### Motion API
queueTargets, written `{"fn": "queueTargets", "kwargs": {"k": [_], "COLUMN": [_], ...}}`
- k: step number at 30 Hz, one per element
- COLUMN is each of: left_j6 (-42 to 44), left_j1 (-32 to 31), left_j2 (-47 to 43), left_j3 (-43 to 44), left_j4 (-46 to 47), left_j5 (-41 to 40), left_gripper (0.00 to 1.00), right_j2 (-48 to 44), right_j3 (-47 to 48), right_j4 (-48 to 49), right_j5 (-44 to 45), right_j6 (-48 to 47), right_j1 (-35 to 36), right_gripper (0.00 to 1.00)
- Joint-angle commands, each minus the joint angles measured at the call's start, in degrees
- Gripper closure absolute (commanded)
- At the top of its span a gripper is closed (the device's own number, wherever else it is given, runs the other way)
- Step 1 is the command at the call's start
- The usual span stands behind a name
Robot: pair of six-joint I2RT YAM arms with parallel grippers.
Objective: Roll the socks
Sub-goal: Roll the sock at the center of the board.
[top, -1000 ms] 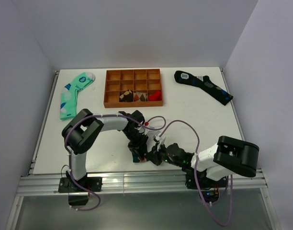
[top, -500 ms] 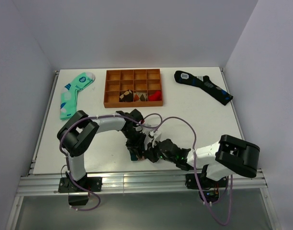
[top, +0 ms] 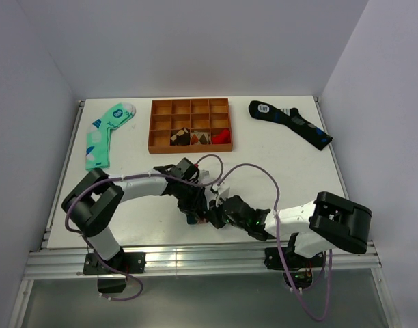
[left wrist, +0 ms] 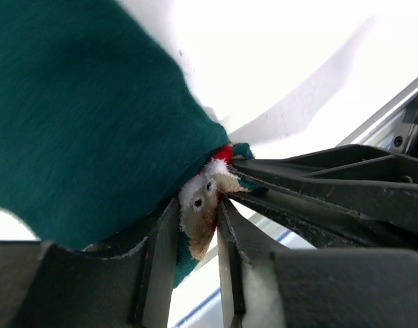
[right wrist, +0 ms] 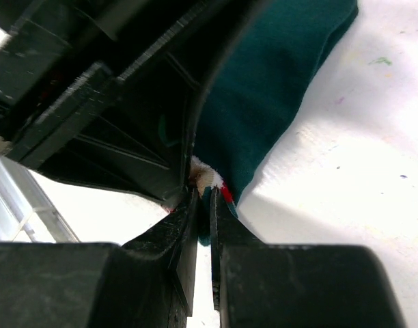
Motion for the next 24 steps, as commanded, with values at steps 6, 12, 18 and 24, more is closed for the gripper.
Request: {"fn": "queueTargets", "kwargs": {"k": [6,12,18,24], "left_j6": [-3.2,-4.8,-5.4,-7.9], "left_j1": [0.7,-0.1,-1.8,-8.9], "left_j2": [-7.2,-15.0,-20.2,-27.7], "left_j3": [-4.5,-8.8,-11.7,-20.1], "left_j4": [15.6,19.2,20.5,28.0], "left_j5": [-18.6,-25.2,-32.6,-44.7], "left_gripper": [0.62,0.60,0.60,0.60], "right_j2": [0.4,0.5,1.4,3.6], "right_j3": [0.6,1.3,3.0,8.2], "right_j4": [-5.9,-7.2,-9.8,-17.7], "right_j5": [-2.4,-2.4,-2.9,-4.8], "right_j6": [0.9,1.2,1.9,3.3], "right_j1": [1.2,1.2,1.1,1.1], "right_gripper": [0.92,0.92,0.92,0.92]}}
